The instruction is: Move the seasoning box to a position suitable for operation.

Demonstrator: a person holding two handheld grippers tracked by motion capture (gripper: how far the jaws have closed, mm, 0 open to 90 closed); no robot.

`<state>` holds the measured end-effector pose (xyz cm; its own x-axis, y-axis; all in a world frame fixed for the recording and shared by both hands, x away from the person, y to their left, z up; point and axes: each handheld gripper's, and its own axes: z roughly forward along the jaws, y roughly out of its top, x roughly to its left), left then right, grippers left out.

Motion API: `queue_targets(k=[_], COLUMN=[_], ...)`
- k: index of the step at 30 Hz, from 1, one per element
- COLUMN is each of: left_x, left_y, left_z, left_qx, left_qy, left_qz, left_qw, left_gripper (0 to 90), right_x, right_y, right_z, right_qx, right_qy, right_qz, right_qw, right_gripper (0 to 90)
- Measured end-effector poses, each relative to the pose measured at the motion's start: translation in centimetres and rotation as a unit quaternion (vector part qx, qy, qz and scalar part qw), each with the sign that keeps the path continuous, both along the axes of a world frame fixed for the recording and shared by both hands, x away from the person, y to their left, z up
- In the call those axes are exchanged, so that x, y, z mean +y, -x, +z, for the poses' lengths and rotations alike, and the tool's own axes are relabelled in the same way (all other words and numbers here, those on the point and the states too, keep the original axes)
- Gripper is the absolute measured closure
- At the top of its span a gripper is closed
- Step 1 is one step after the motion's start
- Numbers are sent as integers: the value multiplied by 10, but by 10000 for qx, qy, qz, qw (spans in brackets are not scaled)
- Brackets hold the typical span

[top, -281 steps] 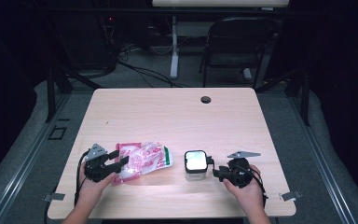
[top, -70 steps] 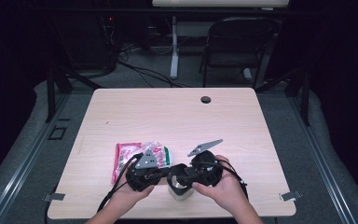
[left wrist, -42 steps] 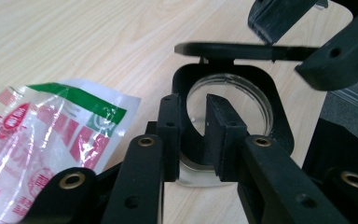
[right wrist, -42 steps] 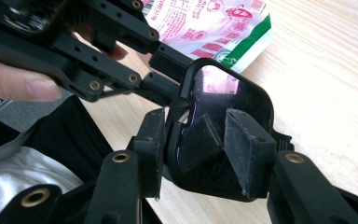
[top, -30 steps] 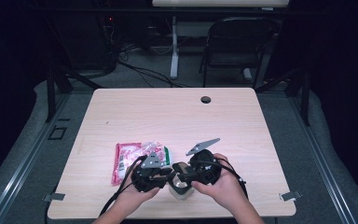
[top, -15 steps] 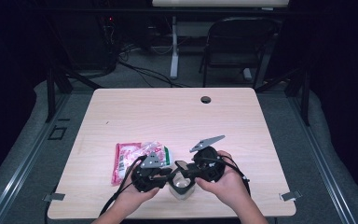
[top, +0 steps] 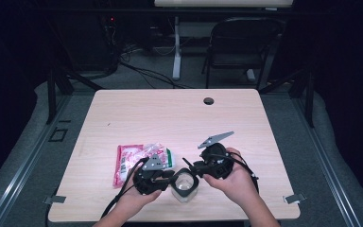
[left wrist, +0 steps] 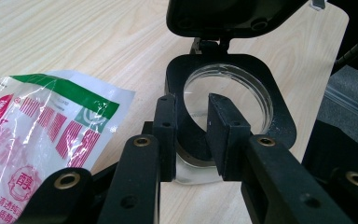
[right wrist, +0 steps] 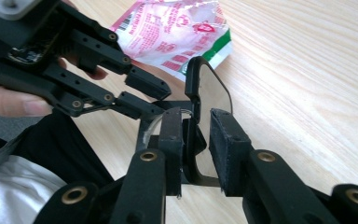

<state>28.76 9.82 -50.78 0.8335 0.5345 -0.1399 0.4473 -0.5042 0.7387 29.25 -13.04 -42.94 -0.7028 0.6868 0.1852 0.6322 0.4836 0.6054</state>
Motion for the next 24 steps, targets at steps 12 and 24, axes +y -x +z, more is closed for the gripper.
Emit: queue_targets(k=[12, 24], left_x=[0, 0], left_y=[0, -1], left_z=[0, 0], left_qx=[1, 11], left_qy=[-1, 18], left_qz=[-11, -14], left_qw=[10000, 10000], left_gripper=[736, 737], right_x=[-13, -21], right_y=[-12, -16], right_z=[-3, -9], right_qx=[33, -9], right_qy=[125, 141], right_qz=[-251, -453], right_qw=[9996, 9989], right_gripper=[821, 845])
